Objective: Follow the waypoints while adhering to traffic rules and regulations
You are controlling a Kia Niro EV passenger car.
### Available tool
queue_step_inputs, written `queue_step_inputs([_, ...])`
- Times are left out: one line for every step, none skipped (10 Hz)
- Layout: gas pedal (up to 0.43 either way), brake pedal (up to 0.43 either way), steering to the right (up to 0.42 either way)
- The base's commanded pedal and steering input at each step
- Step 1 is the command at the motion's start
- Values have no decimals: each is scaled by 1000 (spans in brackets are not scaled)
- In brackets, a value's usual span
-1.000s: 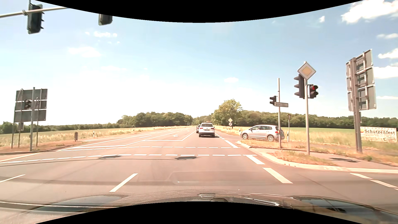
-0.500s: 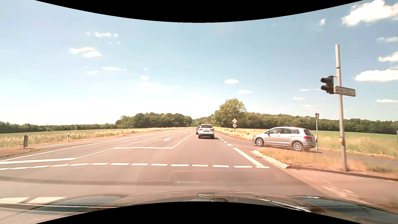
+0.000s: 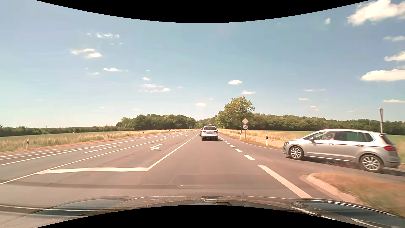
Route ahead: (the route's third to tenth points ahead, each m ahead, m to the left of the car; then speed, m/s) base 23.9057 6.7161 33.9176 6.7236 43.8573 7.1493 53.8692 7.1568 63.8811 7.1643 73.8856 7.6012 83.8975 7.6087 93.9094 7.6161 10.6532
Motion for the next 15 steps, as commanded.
queue_step_inputs([0,0,-1])
queue_step_inputs([0,0,-1])
queue_step_inputs([0,0,-1])
queue_step_inputs([0,0,-1])
queue_step_inputs([0,0,-1])
queue_step_inputs([0,0,-1])
queue_step_inputs([0,0,-1])
queue_step_inputs([0,0,-1])
queue_step_inputs([0,0,-1])
queue_step_inputs([0,0,-1])
queue_step_inputs([0,0,-1])
queue_step_inputs([0,0,-1])
queue_step_inputs([0,0,-1])
queue_step_inputs([0,0,-1])
queue_step_inputs([0,0,-1])
